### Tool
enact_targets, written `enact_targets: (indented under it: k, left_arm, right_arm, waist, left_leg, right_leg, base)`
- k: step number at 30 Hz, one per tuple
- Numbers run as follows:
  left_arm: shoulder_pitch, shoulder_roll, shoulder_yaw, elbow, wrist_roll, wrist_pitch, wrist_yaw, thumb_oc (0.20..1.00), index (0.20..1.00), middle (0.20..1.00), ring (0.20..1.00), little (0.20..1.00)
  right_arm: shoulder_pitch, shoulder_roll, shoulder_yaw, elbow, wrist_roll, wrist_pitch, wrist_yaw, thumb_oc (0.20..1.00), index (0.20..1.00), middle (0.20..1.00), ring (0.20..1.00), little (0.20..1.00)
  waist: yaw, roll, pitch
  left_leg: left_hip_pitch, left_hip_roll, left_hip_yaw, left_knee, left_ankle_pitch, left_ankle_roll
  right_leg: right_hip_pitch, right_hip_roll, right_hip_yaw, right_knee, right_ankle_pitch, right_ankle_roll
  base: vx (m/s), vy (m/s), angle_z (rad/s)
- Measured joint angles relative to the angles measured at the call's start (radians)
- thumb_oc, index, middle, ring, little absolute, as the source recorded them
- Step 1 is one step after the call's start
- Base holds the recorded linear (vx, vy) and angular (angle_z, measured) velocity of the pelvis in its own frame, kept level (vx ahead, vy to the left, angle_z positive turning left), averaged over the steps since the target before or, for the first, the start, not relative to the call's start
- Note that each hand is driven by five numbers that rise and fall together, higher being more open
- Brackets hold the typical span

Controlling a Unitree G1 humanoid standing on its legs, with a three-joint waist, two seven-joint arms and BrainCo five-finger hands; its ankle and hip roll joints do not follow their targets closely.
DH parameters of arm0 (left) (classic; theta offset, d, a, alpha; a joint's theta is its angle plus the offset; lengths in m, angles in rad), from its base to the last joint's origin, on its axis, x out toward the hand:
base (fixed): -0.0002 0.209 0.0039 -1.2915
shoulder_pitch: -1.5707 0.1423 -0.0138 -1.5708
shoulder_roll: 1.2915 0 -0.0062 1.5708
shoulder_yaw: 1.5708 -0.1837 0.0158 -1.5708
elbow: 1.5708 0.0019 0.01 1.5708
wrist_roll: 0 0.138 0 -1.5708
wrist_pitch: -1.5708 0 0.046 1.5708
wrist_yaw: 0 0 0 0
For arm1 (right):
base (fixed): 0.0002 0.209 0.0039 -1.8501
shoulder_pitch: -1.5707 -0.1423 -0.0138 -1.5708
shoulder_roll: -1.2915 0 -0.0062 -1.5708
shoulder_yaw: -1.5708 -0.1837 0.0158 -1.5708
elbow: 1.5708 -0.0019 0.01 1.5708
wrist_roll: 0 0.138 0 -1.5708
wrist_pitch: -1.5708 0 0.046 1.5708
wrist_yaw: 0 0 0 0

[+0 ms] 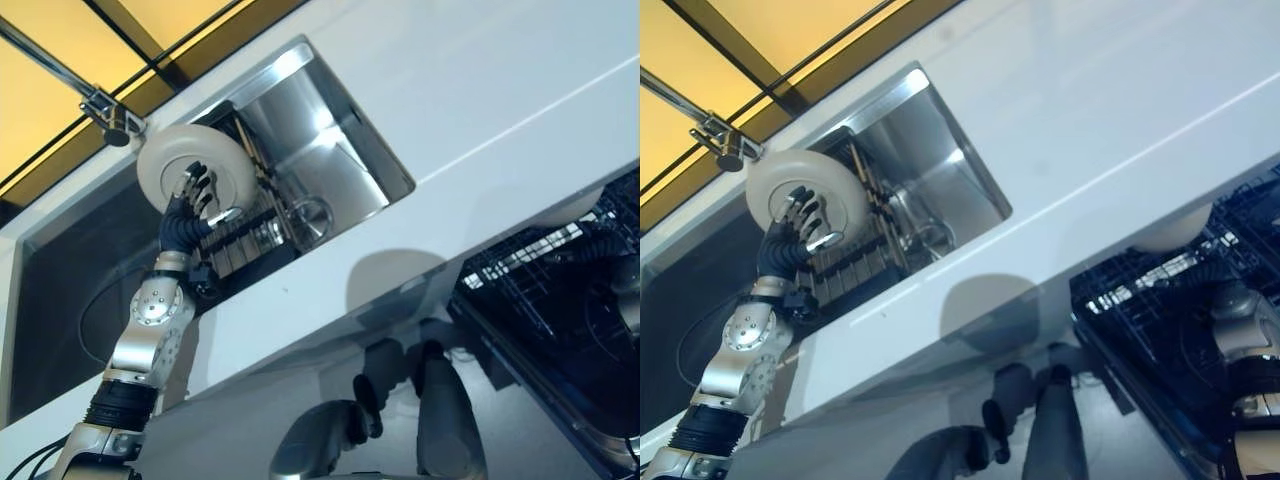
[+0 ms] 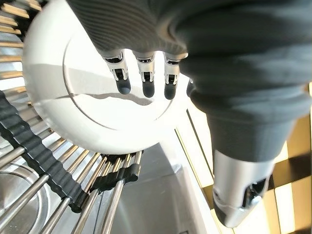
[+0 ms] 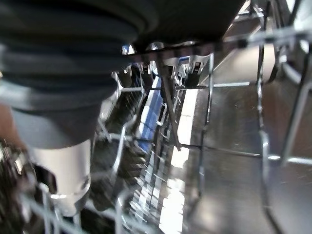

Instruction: Pick up plates and place into dishwasher.

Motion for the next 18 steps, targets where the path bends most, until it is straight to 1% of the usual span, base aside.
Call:
enact_targets:
  k: [2, 4, 6, 7, 8, 10, 12, 14, 15, 17, 18]
  left_arm:
    - [0.001, 0.001, 0.006, -0.010, 0.000, 0.008, -0.008, 1.000, 1.000, 1.000, 1.000, 1.000]
    - [0.009, 0.009, 0.012, -0.032, 0.000, 0.016, -0.025, 1.000, 1.000, 1.000, 1.000, 1.000]
    - [0.030, 0.010, 0.044, -0.054, 0.000, 0.020, -0.044, 1.000, 1.000, 1.000, 1.000, 1.000]
    - [0.041, 0.010, 0.065, -0.056, 0.001, 0.023, -0.057, 1.000, 1.000, 1.000, 1.000, 1.000]
    - [0.048, 0.011, 0.072, -0.056, 0.001, 0.027, -0.064, 1.000, 1.000, 1.000, 1.000, 1.000]
    - [0.080, 0.014, 0.094, -0.057, 0.005, 0.041, -0.082, 1.000, 1.000, 1.000, 1.000, 1.000]
    - [0.096, 0.032, 0.096, -0.057, 0.009, 0.048, -0.103, 1.000, 1.000, 1.000, 1.000, 1.000]
    - [0.102, 0.037, 0.112, -0.057, 0.009, 0.061, -0.118, 1.000, 1.000, 1.000, 1.000, 1.000]
    - [0.109, 0.037, 0.127, -0.057, 0.009, 0.064, -0.127, 1.000, 1.000, 1.000, 1.000, 1.000]
    - [0.136, 0.049, 0.171, -0.057, 0.009, 0.065, -0.137, 1.000, 1.000, 1.000, 1.000, 1.000]
    - [0.145, 0.049, 0.192, -0.057, 0.009, 0.067, -0.139, 1.000, 1.000, 1.000, 1.000, 1.000]
  right_arm:
    - [0.021, -0.001, 0.000, 0.046, 0.001, -0.001, 0.034, 1.000, 1.000, 1.000, 1.000, 1.000]
    - [0.060, 0.008, -0.003, 0.092, 0.000, -0.001, 0.056, 1.000, 1.000, 1.000, 1.000, 1.000]
    - [0.100, 0.029, -0.003, 0.159, -0.029, 0.001, 0.083, 1.000, 1.000, 1.000, 1.000, 1.000]
    - [0.132, 0.042, -0.007, 0.182, -0.063, -0.007, 0.110, 1.000, 1.000, 1.000, 1.000, 1.000]
    - [0.158, 0.050, -0.007, 0.206, -0.093, -0.014, 0.131, 1.000, 1.000, 1.000, 1.000, 1.000]
    - [0.188, 0.080, -0.004, 0.210, -0.147, -0.021, 0.158, 1.000, 1.000, 1.000, 1.000, 1.000]
    - [0.205, 0.103, -0.002, 0.249, -0.187, -0.020, 0.206, 1.000, 1.000, 1.000, 1.000, 1.000]
    - [0.230, 0.129, -0.002, 0.289, -0.211, -0.020, 0.215, 1.000, 1.000, 1.000, 1.000, 1.000]
    - [0.247, 0.138, -0.002, 0.308, -0.227, -0.019, 0.221, 1.000, 1.000, 1.000, 1.000, 1.000]
    - [0.278, 0.146, 0.002, 0.324, -0.253, -0.017, 0.234, 1.000, 1.000, 1.000, 1.000, 1.000]
    - [0.288, 0.149, 0.002, 0.331, -0.257, -0.017, 0.242, 1.000, 1.000, 1.000, 1.000, 1.000]
  waist:
    - [0.008, -0.016, -0.004]
    - [0.029, -0.042, -0.016]
    - [0.042, -0.077, -0.041]
    - [0.053, -0.099, -0.053]
    - [0.059, -0.113, -0.061]
    - [0.060, -0.147, -0.093]
    - [0.064, -0.175, -0.123]
    - [0.071, -0.193, -0.138]
    - [0.090, -0.200, -0.154]
    - [0.114, -0.204, -0.180]
    - [0.114, -0.207, -0.181]
  left_leg:
    - [0.019, 0.008, -0.010, 0.002, -0.003, -0.004]
    - [0.036, 0.016, -0.009, 0.001, -0.004, -0.005]
    - [0.037, 0.026, -0.009, 0.000, -0.004, -0.006]
    - [0.045, 0.031, -0.009, -0.001, -0.004, -0.006]
    - [0.054, 0.035, -0.012, -0.005, -0.005, -0.008]
    - [0.075, 0.039, -0.024, -0.015, -0.007, -0.010]
    - [0.092, 0.046, -0.035, -0.021, -0.011, -0.015]
    - [0.124, 0.055, -0.037, -0.032, -0.011, -0.016]
    - [0.138, 0.060, -0.036, -0.039, -0.012, -0.017]
    - [0.159, 0.067, -0.037, -0.056, -0.013, -0.020]
    - [0.174, 0.071, -0.037, -0.062, -0.014, -0.021]
  right_leg:
    - [0.033, -0.001, -0.021, -0.005, -0.008, -0.002]
    - [0.059, 0.008, -0.024, -0.010, -0.015, -0.004]
    - [0.069, 0.019, -0.025, -0.019, -0.016, -0.006]
    - [0.084, 0.022, -0.032, -0.028, -0.016, -0.006]
    - [0.098, 0.026, -0.037, -0.037, -0.016, -0.006]
    - [0.131, 0.031, -0.054, -0.056, -0.017, -0.004]
    - [0.167, 0.043, -0.061, -0.079, -0.018, -0.002]
    - [0.217, 0.060, -0.055, -0.106, -0.016, -0.004]
    - [0.232, 0.069, -0.050, -0.120, -0.015, -0.004]
    - [0.256, 0.080, -0.052, -0.143, -0.014, -0.003]
    - [0.279, 0.085, -0.052, -0.156, -0.011, -0.002]
  base:
    - [0.07, -0.069, 0.28]
    - [0.06, -0.039, 0.26]
    - [0.05, -0.031, 0.22]
    - [0.07, -0.044, 0.18]
    - [0.08, -0.056, 0.16]
    - [0.09, -0.048, 0.17]
    - [0.12, -0.026, 0.29]
    - [0.10, -0.011, 0.38]
    - [0.06, -0.008, 0.20]
    - [0.06, -0.007, 0.06]
    - [0.06, 0.003, 0.17]
